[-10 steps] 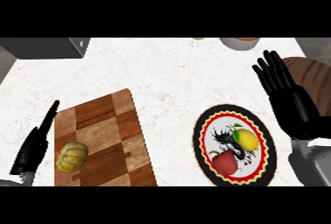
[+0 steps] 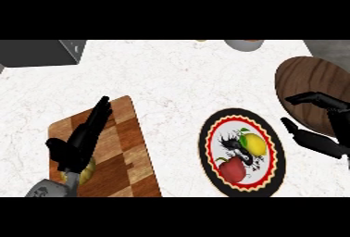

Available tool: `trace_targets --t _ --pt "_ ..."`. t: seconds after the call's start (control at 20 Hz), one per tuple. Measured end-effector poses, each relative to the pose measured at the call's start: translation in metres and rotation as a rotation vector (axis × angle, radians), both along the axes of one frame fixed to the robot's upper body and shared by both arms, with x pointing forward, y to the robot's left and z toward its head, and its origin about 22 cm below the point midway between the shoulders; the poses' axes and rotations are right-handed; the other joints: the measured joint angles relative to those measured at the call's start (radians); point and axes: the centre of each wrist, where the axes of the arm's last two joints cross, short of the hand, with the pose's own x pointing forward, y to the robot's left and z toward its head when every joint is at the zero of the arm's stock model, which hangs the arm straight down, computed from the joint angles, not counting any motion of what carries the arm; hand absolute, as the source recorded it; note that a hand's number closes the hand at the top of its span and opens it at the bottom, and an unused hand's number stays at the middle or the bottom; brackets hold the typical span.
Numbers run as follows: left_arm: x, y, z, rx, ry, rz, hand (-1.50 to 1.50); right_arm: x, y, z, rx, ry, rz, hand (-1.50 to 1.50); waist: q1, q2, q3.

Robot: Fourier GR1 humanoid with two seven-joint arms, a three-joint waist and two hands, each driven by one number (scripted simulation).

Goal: Pick the lemon from the plate and place it in the bowl

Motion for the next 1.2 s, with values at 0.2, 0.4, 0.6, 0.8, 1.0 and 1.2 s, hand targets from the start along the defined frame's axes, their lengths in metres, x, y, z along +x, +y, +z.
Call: trace_targets --t 0.2,0.4,0.6,0.8,1.0,1.2 --pt "0.007 -0.013 0.014 -0.113 0.016 -0.051 0.0 -0.033 0.002 -0.034 -0.092 -0.078 0.079 -1.5 0.016 0.0 0.003" --pt "0.004 -0.026 0.018 -0.155 0.03 -0.081 0.0 -0.057 0.003 -0.036 -0.292 -0.111 0.143 -1.5 0.027 -0.002 0.002" --pt "0.006 -0.025 0.022 -0.159 0.036 -0.089 0.0 -0.066 -0.002 -0.019 -0.551 -0.098 0.074 -1.5 0.028 -0.003 -0.001" --pt "0.008 -0.03 0.022 -0.169 0.043 -0.097 0.0 -0.073 0.013 0.002 -0.713 -0.011 -0.001 -1.5 0.036 -0.002 -0.002" --pt "0.011 -0.027 0.023 -0.166 0.039 -0.114 0.0 -0.08 0.037 0.024 -0.827 0.111 -0.04 -1.5 0.048 0.001 -0.002" --pt "0.014 -0.033 0.023 -0.172 0.039 -0.132 0.0 -0.079 0.067 0.031 -0.883 0.242 -0.067 -1.5 0.062 0.004 0.0"
